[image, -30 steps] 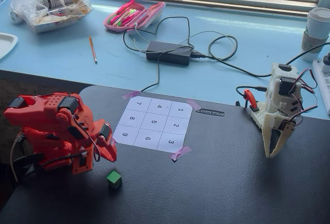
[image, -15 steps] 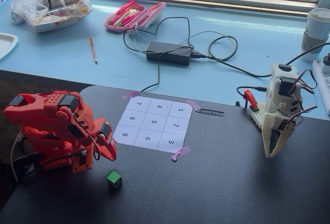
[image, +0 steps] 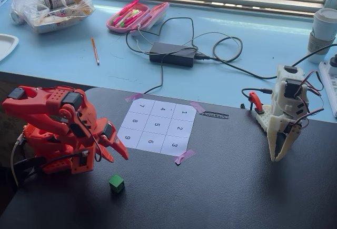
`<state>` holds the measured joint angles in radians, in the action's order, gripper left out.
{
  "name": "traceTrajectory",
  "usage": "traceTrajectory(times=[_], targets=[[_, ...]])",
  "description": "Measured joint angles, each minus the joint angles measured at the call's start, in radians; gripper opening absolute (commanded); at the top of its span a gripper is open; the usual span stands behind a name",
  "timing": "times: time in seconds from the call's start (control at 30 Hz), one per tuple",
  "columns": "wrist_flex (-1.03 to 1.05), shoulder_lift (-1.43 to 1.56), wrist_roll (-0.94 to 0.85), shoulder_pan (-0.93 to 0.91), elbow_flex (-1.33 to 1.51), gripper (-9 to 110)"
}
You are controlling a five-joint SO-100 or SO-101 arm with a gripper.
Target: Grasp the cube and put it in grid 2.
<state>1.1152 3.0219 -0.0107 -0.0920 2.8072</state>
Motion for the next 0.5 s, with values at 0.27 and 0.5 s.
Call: traceTrajectory(times=[0.27, 0.5], targets=[[0.000, -0.204, 0.000, -0.069, -0.156, 36], [0.028, -0.425, 0.000, -0.153, -0.342, 39]])
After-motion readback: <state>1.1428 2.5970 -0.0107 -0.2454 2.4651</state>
